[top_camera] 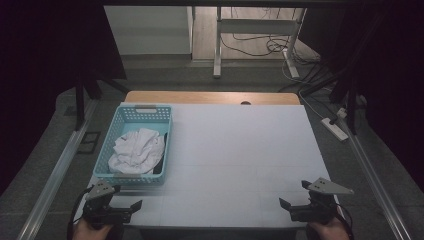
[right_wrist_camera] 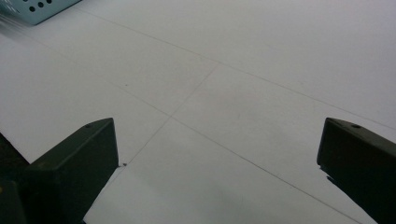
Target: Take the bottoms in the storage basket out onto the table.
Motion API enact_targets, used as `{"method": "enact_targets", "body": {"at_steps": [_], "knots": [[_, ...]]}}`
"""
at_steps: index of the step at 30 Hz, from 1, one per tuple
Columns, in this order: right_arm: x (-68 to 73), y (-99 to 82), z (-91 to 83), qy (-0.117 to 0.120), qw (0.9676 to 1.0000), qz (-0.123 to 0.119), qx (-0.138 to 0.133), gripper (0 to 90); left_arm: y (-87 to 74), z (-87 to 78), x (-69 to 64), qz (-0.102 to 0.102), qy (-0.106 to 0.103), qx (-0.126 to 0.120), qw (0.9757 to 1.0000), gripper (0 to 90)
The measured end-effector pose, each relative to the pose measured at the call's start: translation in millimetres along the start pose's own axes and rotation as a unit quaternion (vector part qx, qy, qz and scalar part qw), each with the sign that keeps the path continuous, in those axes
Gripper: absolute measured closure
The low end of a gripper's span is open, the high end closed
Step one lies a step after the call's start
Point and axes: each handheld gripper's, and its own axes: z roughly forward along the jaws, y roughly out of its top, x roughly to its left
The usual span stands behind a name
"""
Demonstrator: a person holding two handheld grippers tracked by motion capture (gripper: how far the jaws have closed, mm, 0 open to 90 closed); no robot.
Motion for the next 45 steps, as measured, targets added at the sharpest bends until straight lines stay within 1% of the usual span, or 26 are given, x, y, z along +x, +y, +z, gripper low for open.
{"method": "enact_targets", "body": {"at_steps": [3,8,18,22,23,26,29,33,37,39,41,45], "knots": [[-0.3,0.1,0.2,0.001,1.0000,0.001,0.002,0.0,-0.2,-0.1,0.8,-0.002,-0.002,-0.001,1.0000,2.6],[0.8,0.4,1.4,0.003,1.0000,-0.005,0.007,0.0,0.6,1.2,-1.4,0.007,0.003,0.007,1.0000,2.6],[0.8,0.6,2.1,0.007,0.9999,-0.007,0.010,0.0,1.5,3.1,-2.3,0.009,0.007,0.015,0.9998,2.6],[0.6,0.7,2.4,0.009,0.9999,-0.006,0.011,0.0,1.8,3.5,-1.5,0.005,0.007,0.018,0.9998,2.6],[0.6,0.7,2.6,0.010,0.9999,-0.007,0.012,0.0,1.9,3.6,-0.5,0.000,0.005,0.018,0.9998,2.6],[0.8,0.7,2.7,0.010,0.9998,-0.007,0.012,0.0,2.1,3.3,0.6,-0.004,0.004,0.018,0.9998,2.0],[0.8,0.7,2.8,0.011,0.9998,-0.007,0.013,0.0,2.6,3.9,-0.3,-0.002,0.008,0.021,0.9997,0.4],[0.7,0.8,2.9,0.014,0.9998,-0.008,0.015,0.0,3.1,3.2,-1.1,0.001,0.006,0.021,0.9998,0.0],[1.1,0.8,3.3,0.015,0.9997,-0.009,0.017,0.0,5.1,-0.5,-1.3,0.002,0.002,0.007,1.0000,0.0],[1.2,0.9,3.6,0.015,0.9997,-0.010,0.018,0.0,5.6,-1.9,-1.6,0.006,0.001,0.001,1.0000,0.0],[1.1,0.9,3.8,0.016,0.9996,-0.010,0.019,0.0,5.8,-1.8,-1.6,0.009,0.001,0.002,1.0000,0.0],[1.1,1.0,4.1,0.017,0.9996,-0.011,0.020,0.0,6.6,-1.0,-2.7,0.019,0.007,0.011,0.9997,0.0]]}}
